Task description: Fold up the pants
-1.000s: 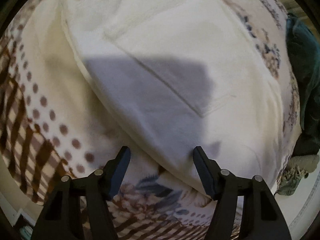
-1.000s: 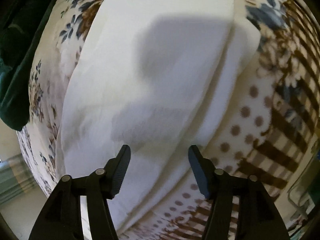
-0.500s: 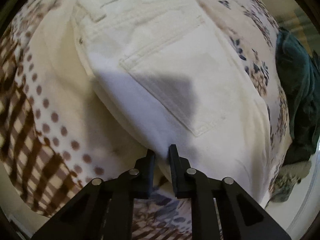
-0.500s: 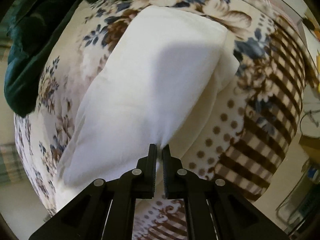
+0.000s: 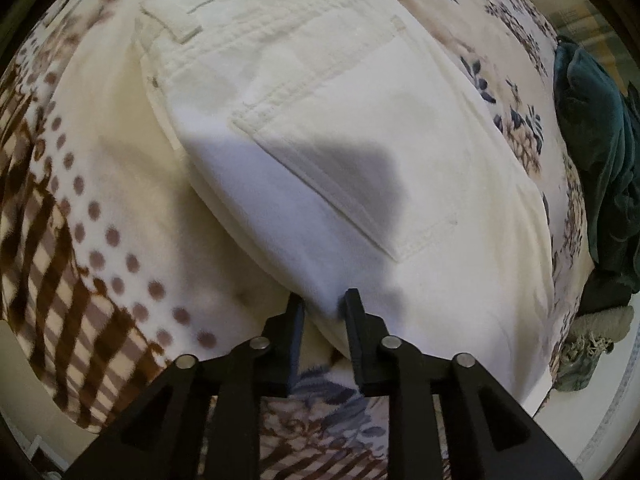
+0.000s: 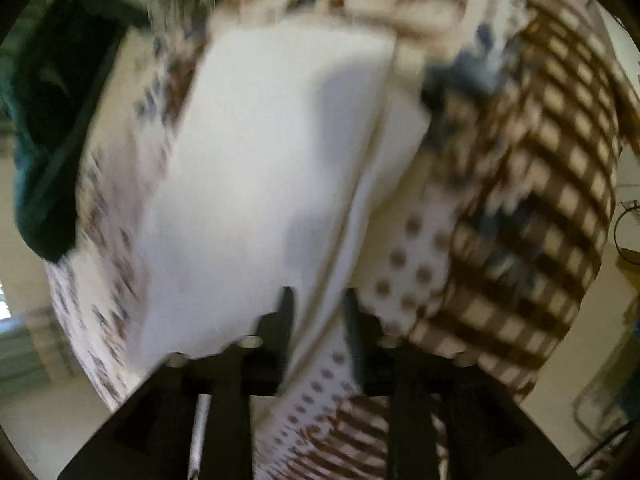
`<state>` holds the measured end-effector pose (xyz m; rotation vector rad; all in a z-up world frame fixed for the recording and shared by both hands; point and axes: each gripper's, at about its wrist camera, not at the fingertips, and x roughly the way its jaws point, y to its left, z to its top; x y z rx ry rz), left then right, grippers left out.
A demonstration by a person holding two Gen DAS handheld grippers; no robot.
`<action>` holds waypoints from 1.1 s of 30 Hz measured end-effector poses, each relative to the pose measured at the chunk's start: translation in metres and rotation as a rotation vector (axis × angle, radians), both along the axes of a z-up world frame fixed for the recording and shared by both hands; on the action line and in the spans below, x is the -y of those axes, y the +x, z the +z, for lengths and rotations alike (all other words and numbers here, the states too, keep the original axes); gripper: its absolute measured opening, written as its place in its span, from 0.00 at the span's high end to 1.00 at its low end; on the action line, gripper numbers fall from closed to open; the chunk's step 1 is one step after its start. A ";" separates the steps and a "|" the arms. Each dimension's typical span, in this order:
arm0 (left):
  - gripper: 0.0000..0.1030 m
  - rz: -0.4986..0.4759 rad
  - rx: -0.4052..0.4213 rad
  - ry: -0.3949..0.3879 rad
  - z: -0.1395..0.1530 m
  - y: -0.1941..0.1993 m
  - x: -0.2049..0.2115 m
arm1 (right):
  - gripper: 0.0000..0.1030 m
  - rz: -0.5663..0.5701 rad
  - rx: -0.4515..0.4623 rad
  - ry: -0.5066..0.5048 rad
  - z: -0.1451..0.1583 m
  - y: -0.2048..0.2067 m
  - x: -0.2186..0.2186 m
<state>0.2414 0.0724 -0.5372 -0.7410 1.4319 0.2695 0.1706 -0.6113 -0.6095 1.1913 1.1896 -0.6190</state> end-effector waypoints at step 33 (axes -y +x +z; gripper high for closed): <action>0.60 0.104 -0.057 -0.038 -0.035 0.009 0.005 | 0.70 -0.053 0.006 0.076 -0.040 0.020 0.020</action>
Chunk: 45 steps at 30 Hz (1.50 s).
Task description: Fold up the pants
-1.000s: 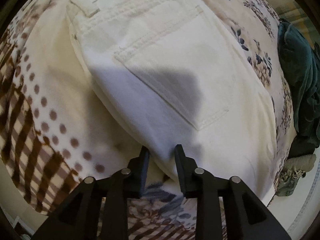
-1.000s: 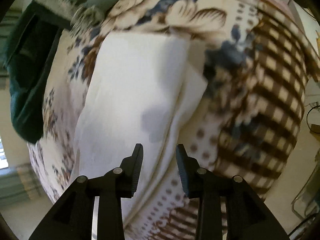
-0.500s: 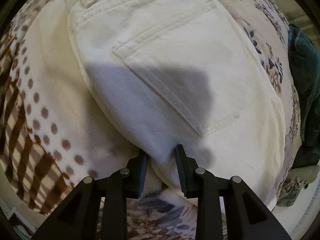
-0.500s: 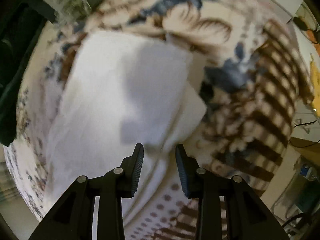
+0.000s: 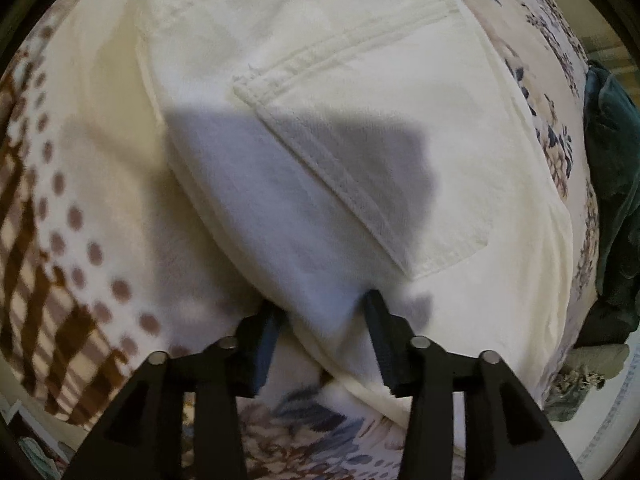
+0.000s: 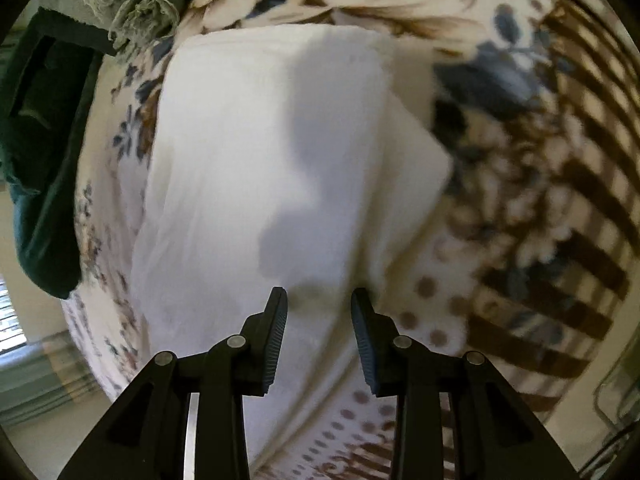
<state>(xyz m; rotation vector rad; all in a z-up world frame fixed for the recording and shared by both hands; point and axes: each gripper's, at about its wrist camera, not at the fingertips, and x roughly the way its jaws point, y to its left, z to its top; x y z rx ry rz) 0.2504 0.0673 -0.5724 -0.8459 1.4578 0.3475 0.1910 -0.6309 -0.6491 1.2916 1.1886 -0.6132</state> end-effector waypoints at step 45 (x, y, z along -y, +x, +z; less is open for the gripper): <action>0.15 -0.593 -0.021 0.098 0.018 -0.030 0.198 | 0.73 -0.032 0.295 -0.095 -0.006 -0.017 0.044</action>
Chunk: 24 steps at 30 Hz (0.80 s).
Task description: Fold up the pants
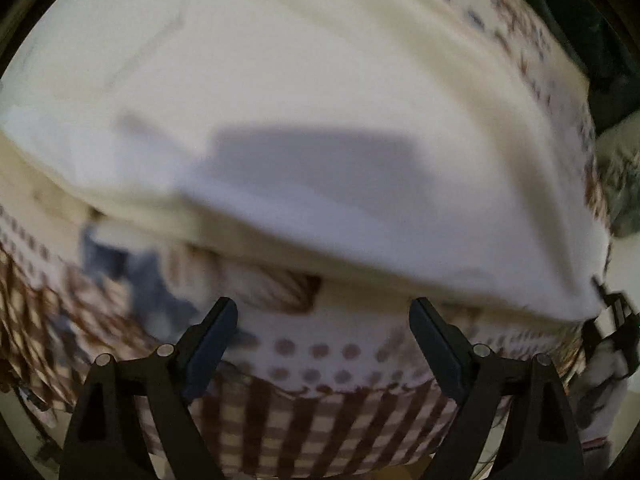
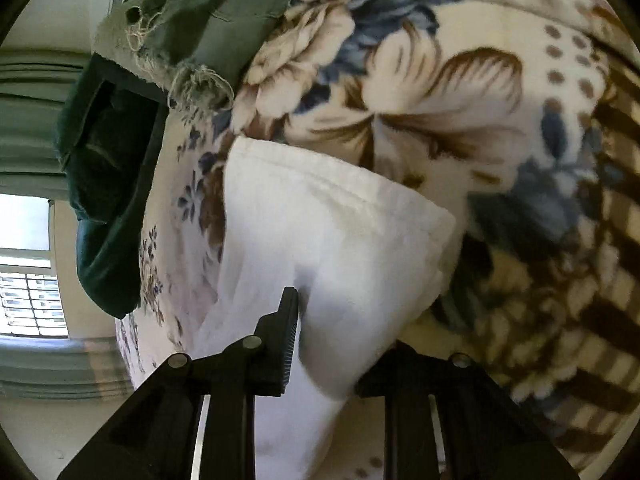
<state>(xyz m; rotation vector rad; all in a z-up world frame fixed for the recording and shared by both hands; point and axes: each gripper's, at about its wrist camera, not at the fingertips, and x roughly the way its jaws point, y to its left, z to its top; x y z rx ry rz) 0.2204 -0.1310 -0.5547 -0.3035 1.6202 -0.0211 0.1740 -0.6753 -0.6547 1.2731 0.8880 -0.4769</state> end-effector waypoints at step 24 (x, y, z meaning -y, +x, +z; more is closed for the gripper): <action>0.00 0.108 -0.085 0.036 -0.023 0.015 0.021 | 0.93 0.069 0.060 -0.122 0.040 0.035 -0.005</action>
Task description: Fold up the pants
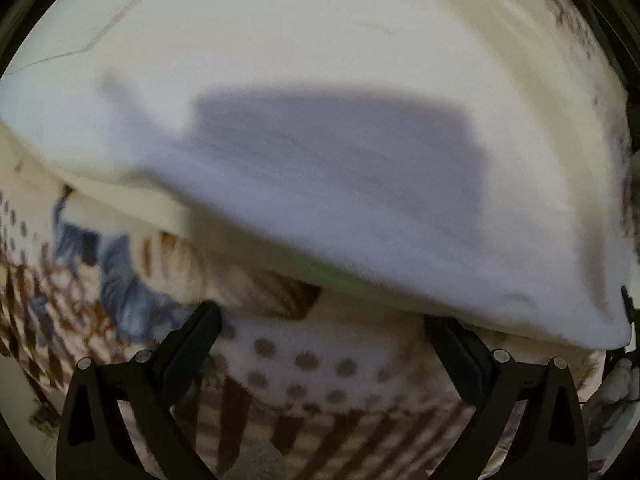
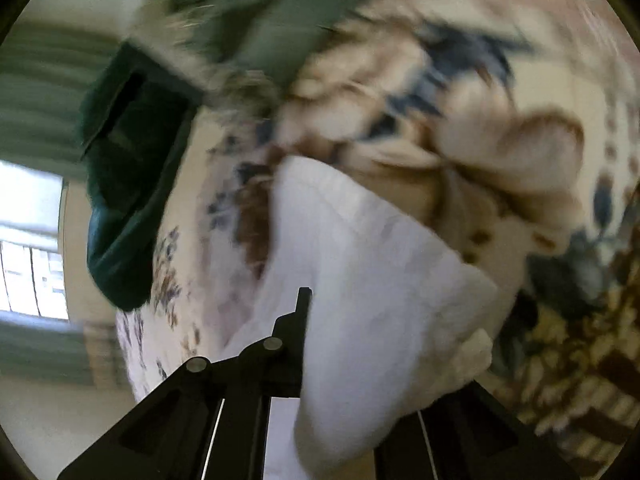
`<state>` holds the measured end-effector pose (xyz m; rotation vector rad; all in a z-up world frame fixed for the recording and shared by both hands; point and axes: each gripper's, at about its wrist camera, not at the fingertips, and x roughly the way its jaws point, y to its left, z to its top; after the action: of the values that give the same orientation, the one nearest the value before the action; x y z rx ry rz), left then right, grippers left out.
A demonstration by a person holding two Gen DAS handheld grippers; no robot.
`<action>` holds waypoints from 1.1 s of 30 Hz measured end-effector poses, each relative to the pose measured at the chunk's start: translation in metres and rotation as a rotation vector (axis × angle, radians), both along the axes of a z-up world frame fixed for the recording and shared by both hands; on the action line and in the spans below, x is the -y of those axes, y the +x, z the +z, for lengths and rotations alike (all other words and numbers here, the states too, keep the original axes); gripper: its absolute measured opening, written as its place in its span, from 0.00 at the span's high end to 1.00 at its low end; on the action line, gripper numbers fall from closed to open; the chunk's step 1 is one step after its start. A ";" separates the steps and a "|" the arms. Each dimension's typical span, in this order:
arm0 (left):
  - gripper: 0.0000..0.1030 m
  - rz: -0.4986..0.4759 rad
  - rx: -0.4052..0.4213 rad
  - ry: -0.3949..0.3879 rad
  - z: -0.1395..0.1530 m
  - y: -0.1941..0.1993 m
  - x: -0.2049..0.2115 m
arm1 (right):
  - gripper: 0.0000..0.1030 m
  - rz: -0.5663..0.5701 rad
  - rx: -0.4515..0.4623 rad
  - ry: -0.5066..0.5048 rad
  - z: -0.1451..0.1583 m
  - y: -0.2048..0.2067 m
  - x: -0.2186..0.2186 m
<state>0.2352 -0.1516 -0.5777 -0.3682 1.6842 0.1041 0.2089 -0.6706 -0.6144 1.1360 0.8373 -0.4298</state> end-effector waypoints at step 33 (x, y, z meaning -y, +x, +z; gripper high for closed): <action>0.00 0.274 0.258 0.066 0.099 0.026 -0.245 | 0.26 1.132 -0.105 -0.258 0.019 0.112 -0.499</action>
<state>0.2612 0.0935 -0.4787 -0.5383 1.3658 0.3016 0.3211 -0.1718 -0.5953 0.2793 1.3206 0.3471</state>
